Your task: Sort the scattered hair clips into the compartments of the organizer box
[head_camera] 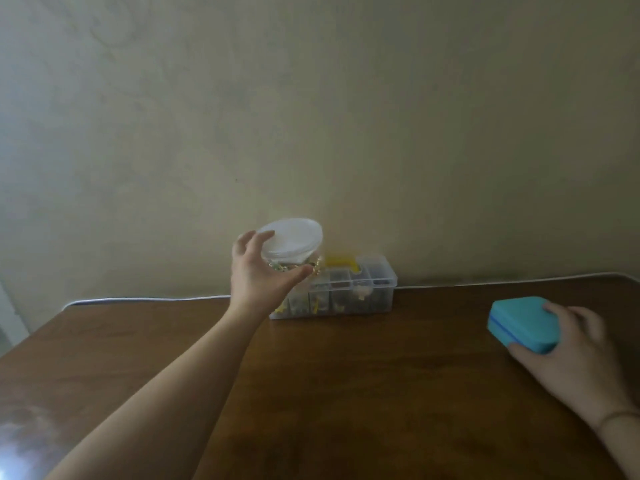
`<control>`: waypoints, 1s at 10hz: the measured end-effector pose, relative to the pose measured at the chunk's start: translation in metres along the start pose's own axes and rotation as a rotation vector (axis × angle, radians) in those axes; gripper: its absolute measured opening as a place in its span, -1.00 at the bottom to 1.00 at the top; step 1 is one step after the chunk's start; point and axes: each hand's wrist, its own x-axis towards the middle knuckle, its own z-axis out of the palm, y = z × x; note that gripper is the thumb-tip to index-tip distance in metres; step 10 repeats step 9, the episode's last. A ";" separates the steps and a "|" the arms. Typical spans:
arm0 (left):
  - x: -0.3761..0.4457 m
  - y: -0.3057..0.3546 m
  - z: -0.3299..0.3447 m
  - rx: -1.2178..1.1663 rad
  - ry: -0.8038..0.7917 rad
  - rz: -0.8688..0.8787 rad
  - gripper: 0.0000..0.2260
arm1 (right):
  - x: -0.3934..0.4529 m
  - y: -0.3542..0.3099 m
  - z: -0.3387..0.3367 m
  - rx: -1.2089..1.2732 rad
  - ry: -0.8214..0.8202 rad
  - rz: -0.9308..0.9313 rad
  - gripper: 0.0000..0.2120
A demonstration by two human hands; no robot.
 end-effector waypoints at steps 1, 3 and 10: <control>-0.005 -0.007 0.012 0.024 -0.013 0.018 -0.21 | -0.002 -0.007 -0.005 0.021 0.025 0.025 -0.19; -0.013 -0.015 0.014 -0.031 -0.041 -0.033 0.00 | -0.001 -0.057 0.002 0.219 0.132 -0.192 -0.33; -0.130 0.017 -0.017 -0.309 -0.105 -0.499 -0.36 | -0.013 -0.218 0.039 -0.031 -0.289 -0.463 -0.03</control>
